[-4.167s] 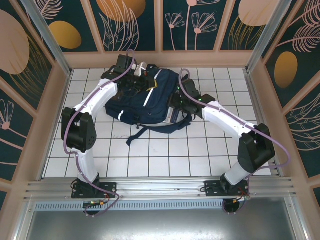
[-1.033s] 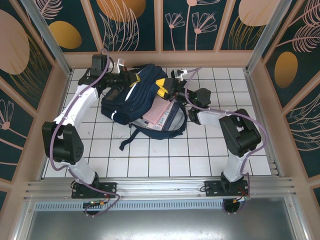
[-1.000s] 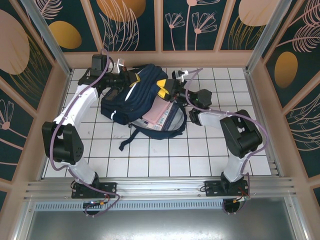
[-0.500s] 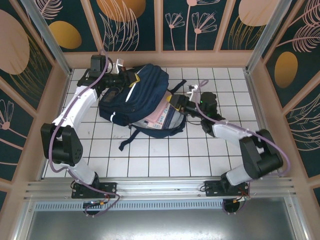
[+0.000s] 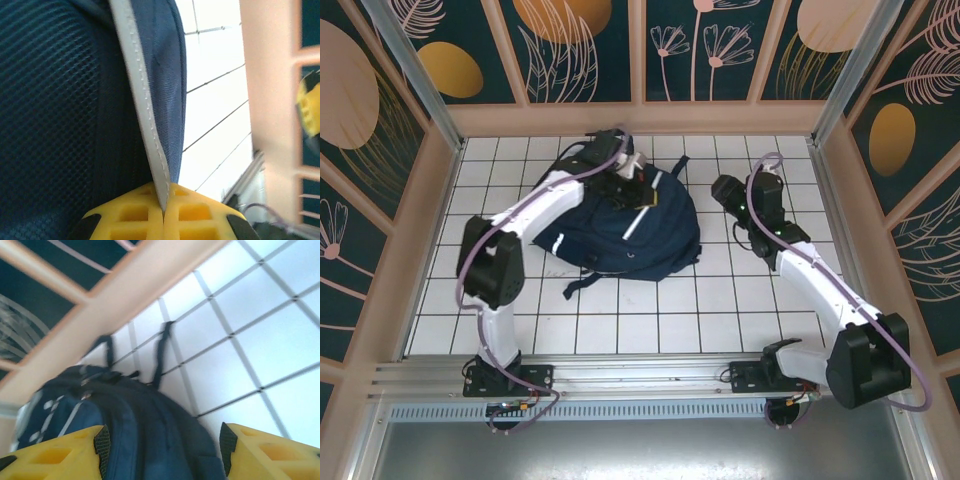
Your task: Pack books, pencil case, and school supplies into a backpack
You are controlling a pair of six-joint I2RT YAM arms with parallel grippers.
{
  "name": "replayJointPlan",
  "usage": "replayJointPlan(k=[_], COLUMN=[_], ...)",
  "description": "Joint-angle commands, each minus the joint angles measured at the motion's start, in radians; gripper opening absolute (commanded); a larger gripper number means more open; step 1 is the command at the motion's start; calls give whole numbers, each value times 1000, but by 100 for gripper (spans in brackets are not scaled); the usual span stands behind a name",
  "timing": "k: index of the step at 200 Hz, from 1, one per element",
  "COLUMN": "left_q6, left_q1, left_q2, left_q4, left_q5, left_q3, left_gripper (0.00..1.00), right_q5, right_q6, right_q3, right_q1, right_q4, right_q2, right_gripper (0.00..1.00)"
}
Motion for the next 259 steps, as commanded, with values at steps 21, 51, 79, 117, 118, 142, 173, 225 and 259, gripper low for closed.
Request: replayJointPlan(k=[21,51,79,117,118,142,173,225,259], left_q6=[169,190,98,-101,-106,-218,-262,-224,-219], left_q1=[-76,-74,-12,169,173,277,361,360,308], left_q2=[-43,-137,-343,-654,-660,-761,-724,-512,-412], left_q4=[-124,-151,-42,111,113,216,351,476,553], left_q5=[-17,-213,-317,-351,-350,-289,-236,-174,-150], left_q3=[13,-67,-249,-635,-639,-877,-1057,-1021,-964], left_gripper=[12,35,46,44,44,38,28,27,32], right_q5=[10,-55,-83,-184,-187,-241,-273,-167,-21], right_q6=[-21,-48,-74,-116,-116,-124,-127,-133,-110], right_q3=[11,35,78,265,271,410,533,458,335], right_q1=[-63,-62,-61,-58,-58,-57,-59,-33,-15], right_q4=[-96,-86,-64,-127,-130,-179,-220,-221,-248], right_q2=[50,125,196,408,414,563,704,592,428], right_gripper=[61,64,64,64,64,64,63,61,62])
